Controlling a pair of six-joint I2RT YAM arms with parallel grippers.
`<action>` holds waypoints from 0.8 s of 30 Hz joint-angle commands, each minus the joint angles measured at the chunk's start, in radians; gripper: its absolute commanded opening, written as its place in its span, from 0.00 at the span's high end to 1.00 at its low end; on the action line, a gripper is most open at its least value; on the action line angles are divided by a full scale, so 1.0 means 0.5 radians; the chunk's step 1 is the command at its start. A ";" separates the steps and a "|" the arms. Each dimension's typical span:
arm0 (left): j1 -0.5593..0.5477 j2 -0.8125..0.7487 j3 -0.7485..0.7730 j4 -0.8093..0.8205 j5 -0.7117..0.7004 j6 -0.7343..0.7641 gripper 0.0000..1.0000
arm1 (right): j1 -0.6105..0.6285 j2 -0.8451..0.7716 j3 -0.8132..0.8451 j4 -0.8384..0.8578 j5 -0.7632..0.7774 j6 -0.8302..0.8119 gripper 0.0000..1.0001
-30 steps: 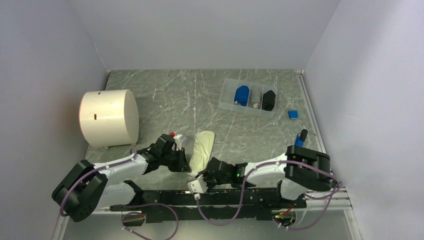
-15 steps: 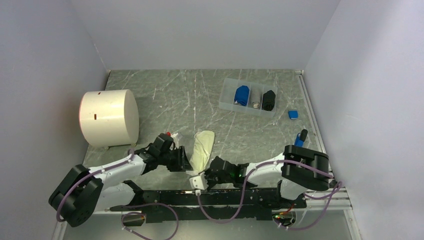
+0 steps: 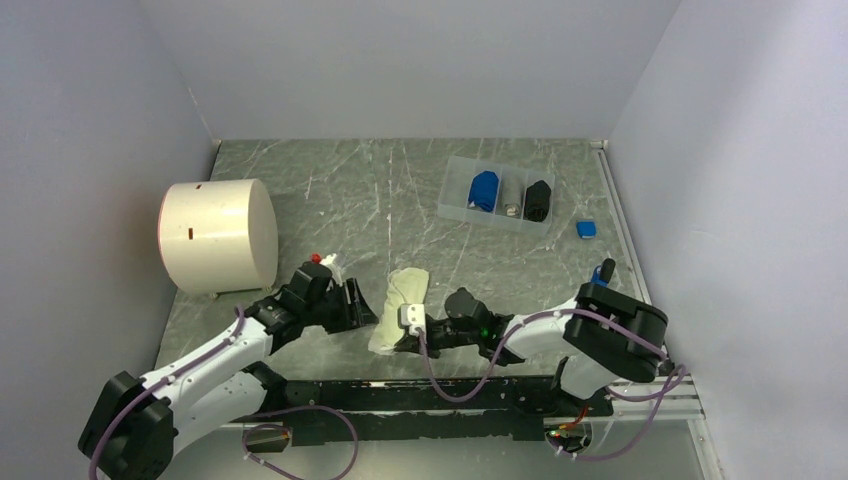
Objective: Roll the underwear
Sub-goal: Roll the underwear to the center of the board.
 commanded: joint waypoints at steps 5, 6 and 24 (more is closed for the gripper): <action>0.018 -0.082 0.094 -0.057 -0.050 0.001 0.41 | -0.177 0.228 -0.032 0.593 -0.247 0.962 1.00; 0.017 -0.086 0.097 -0.052 -0.048 0.008 0.41 | -0.205 0.265 -0.018 0.621 -0.282 1.058 1.00; 0.023 -0.070 0.084 -0.064 0.027 0.199 0.43 | -0.579 0.975 -0.091 1.728 -0.433 2.522 1.00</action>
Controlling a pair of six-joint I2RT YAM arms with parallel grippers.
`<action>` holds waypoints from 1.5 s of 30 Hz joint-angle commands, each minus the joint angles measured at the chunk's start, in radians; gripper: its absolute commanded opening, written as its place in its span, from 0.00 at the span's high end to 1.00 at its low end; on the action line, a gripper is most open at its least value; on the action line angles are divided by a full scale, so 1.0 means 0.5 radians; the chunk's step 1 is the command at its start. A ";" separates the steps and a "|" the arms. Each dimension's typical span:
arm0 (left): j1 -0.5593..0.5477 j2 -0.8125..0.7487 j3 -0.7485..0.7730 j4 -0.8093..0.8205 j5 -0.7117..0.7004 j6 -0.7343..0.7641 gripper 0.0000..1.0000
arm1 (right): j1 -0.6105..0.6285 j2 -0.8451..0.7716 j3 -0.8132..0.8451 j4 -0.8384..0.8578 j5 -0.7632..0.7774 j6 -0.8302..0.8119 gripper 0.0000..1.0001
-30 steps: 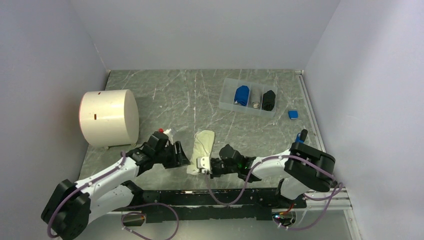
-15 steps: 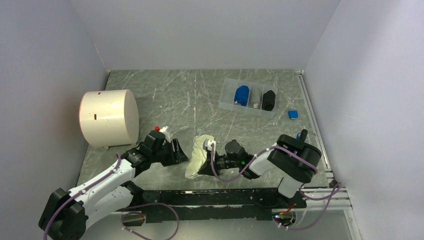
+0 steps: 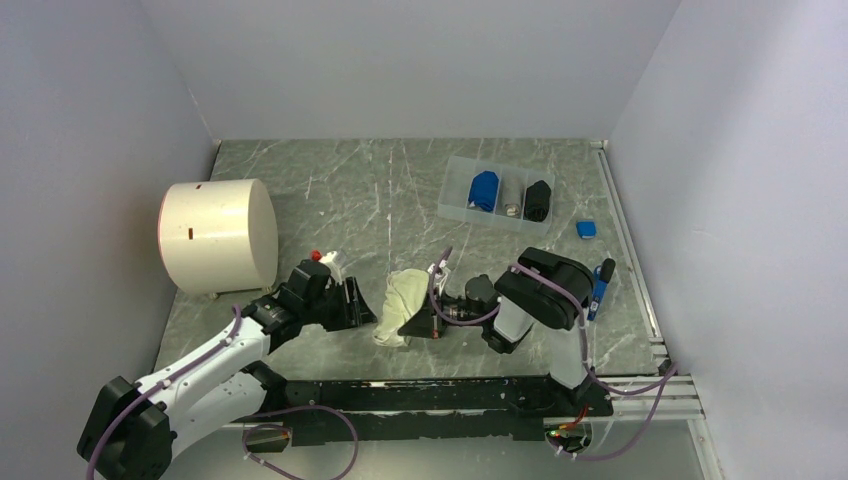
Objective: Roll the underwear
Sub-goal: Roll the underwear to the center of the board.
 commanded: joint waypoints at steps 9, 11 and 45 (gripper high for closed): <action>0.003 -0.139 0.003 -0.043 0.166 0.143 0.45 | -0.111 0.170 -0.028 0.279 0.083 0.433 0.98; 0.003 -0.193 -0.016 -0.069 0.154 0.111 0.45 | -0.124 0.202 -0.014 0.236 0.083 0.461 0.98; -0.171 0.451 -0.164 0.891 0.146 -0.043 0.81 | -0.160 0.249 -0.079 0.336 0.076 0.563 0.82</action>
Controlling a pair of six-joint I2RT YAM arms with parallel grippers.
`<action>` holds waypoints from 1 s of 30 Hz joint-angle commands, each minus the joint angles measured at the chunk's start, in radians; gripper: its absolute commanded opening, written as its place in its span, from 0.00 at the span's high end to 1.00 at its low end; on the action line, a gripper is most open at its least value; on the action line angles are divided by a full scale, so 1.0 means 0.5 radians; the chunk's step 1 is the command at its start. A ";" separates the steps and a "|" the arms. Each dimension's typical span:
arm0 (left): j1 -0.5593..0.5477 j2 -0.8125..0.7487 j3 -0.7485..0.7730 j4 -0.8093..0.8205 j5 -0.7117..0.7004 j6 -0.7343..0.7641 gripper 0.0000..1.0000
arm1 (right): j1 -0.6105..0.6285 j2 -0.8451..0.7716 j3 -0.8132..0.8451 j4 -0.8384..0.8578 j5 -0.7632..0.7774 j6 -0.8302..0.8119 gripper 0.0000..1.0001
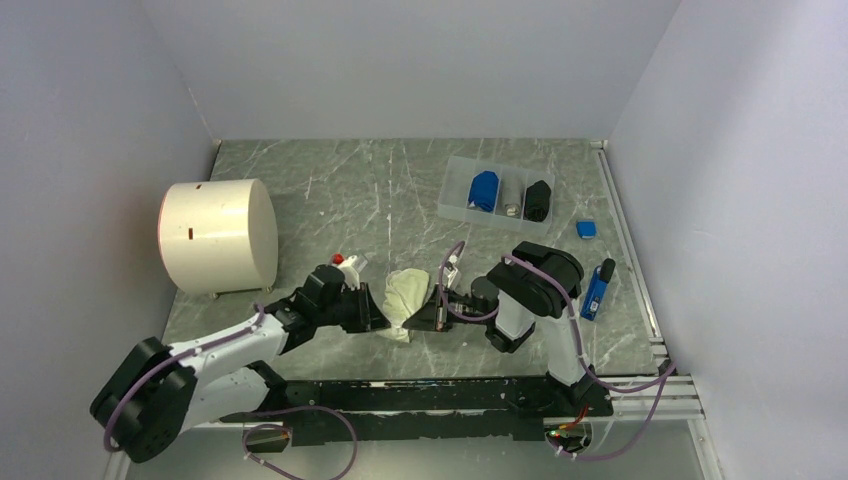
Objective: Roll the underwear
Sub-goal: Roll the underwear to the center of the board.
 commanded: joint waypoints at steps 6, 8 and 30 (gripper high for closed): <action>-0.013 0.212 -0.010 0.162 -0.132 0.014 0.82 | -0.013 -0.162 -0.108 0.020 0.013 -0.137 0.63; -0.014 0.194 -0.011 0.151 -0.154 0.028 0.82 | -0.013 -0.281 -0.122 -0.126 0.030 -0.234 0.57; -0.036 0.408 0.116 0.181 0.035 0.189 0.82 | 0.034 -2.054 0.018 -2.356 1.300 -1.466 0.00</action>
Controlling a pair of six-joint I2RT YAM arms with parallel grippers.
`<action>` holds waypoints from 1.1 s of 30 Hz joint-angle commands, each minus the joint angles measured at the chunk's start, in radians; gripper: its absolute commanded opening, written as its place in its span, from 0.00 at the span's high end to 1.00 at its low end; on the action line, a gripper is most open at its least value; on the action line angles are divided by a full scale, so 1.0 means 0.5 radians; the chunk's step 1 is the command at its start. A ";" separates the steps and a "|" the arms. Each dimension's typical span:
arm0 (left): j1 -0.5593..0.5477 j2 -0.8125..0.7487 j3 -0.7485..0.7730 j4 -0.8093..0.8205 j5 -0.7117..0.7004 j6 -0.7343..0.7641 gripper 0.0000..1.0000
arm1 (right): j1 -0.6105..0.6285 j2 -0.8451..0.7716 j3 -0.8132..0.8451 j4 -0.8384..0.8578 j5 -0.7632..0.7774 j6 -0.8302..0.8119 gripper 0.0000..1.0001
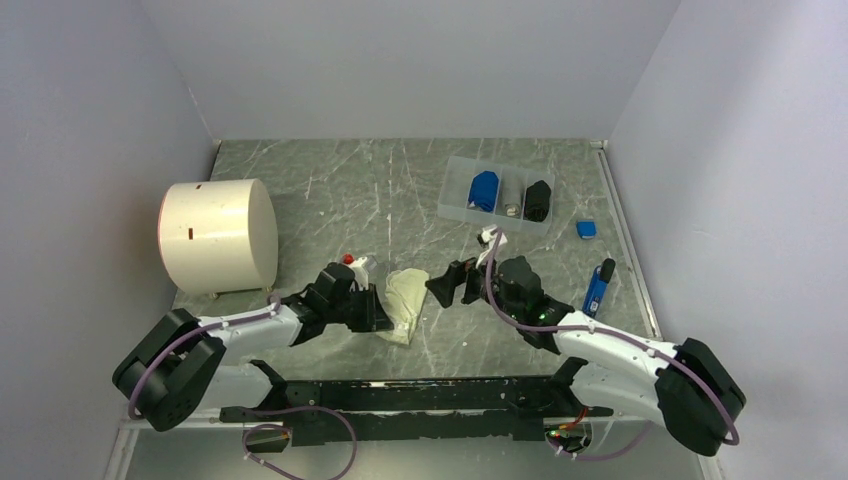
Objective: Roll the underwear
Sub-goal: Roll the underwear to the center of the board.
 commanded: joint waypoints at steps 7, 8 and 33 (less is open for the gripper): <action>-0.015 0.095 0.148 -0.124 0.034 0.109 0.82 | 0.130 0.165 -0.057 0.201 -0.394 -0.697 0.23; -0.015 0.105 0.152 -0.132 0.025 0.102 0.82 | 0.203 0.155 -0.066 0.233 -0.365 -0.837 0.25; -0.013 0.197 0.267 -0.266 0.013 0.147 0.83 | 1.105 1.033 0.291 0.201 0.296 -1.992 0.53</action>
